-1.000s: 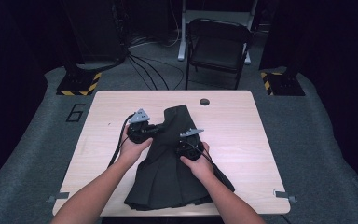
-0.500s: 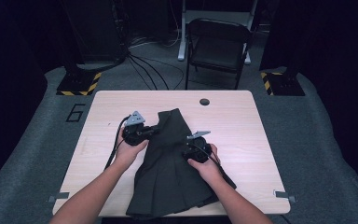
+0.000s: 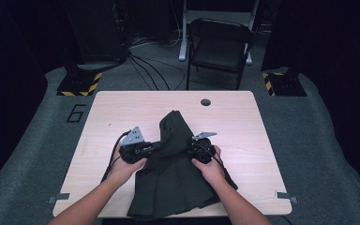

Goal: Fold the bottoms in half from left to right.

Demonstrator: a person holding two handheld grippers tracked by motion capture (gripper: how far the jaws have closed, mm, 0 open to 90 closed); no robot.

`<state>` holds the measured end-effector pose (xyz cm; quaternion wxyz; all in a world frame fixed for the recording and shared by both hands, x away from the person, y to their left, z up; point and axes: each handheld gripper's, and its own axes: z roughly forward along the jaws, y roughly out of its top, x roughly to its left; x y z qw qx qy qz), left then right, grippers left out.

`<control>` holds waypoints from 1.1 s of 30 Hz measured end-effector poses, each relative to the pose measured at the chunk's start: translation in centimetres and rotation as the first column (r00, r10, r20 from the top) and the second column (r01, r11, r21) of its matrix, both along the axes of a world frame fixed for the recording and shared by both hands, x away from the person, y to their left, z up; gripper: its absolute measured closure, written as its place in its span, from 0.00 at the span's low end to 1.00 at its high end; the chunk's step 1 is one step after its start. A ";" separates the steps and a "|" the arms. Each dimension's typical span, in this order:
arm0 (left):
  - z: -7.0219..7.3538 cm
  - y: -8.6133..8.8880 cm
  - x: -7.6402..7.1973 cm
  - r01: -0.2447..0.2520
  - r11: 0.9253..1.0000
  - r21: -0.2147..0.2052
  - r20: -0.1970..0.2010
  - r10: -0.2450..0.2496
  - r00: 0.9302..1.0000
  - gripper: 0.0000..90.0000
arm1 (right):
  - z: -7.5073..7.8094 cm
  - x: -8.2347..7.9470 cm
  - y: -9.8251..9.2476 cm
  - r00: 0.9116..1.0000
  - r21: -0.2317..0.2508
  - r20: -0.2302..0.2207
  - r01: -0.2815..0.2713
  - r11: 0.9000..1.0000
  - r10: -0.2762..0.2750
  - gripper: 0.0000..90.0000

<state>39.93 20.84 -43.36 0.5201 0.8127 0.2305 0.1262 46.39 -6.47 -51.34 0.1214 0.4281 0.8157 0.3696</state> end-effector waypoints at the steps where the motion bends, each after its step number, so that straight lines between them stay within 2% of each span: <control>1: -0.3 -0.1 -0.4 0.011 1.000 0.008 0.001 -0.011 1.000 0.95 | 0.0 0.0 0.0 1.000 0.001 0.001 0.000 1.000 0.000 0.67; 4: -1.2 -0.8 -1.6 0.050 0.998 0.045 0.003 -0.050 0.999 0.95 | 0.0 -0.1 0.0 1.000 0.002 -0.001 0.005 1.000 -0.005 0.67; 6: -1.8 -1.4 -2.1 0.087 0.994 0.069 -0.006 -0.087 0.996 0.95 | 0.0 0.0 0.0 1.000 0.003 -0.002 0.004 1.000 -0.004 0.67; 10: -3.3 -2.3 -2.7 0.131 0.985 0.113 -0.031 -0.129 0.991 0.95 | 0.1 -0.1 -0.1 1.000 0.019 -0.012 0.003 1.000 -0.003 0.66; 15: -5.2 -3.0 -3.0 0.172 0.968 0.182 -0.064 -0.163 0.985 0.95 | 0.5 -0.4 -0.6 1.000 0.007 -0.024 -0.018 1.000 0.018 0.59; 19: -6.0 -3.2 -3.1 0.200 0.952 0.230 -0.060 -0.191 0.980 0.95 | 1.2 -1.1 -1.4 0.999 -0.014 -0.019 -0.028 1.000 0.028 0.53; 23: -6.4 -3.1 -3.1 0.210 0.944 0.255 -0.068 -0.199 0.978 0.95 | 1.9 -2.0 -2.4 0.999 0.015 -0.029 -0.031 0.999 0.032 0.52; 25: -6.6 -3.0 -3.1 0.217 0.937 0.273 -0.071 -0.206 0.976 0.95 | 2.2 -2.5 -2.8 0.999 0.020 -0.026 -0.037 0.999 0.038 0.52; 28: -6.9 -3.0 -3.1 0.217 0.934 0.284 -0.076 -0.204 0.976 0.95 | 2.5 -3.0 -3.3 0.999 0.018 -0.022 -0.048 0.999 0.048 0.50; 29: -7.0 -3.0 -3.1 0.215 0.936 0.280 -0.073 -0.203 0.977 0.95 | 2.6 -3.2 -3.4 0.999 0.023 -0.023 -0.045 0.999 0.046 0.50; 31: -7.2 -2.9 -3.1 0.208 0.943 0.261 -0.080 -0.194 0.978 0.95 | 2.6 -3.1 -3.5 0.998 0.019 -0.025 -0.052 0.998 0.053 0.48; 33: -7.5 -2.6 -3.1 0.201 0.953 0.228 -0.090 -0.185 0.979 0.95 | 2.4 -3.0 -3.5 0.998 0.019 -0.032 -0.053 0.998 0.054 0.48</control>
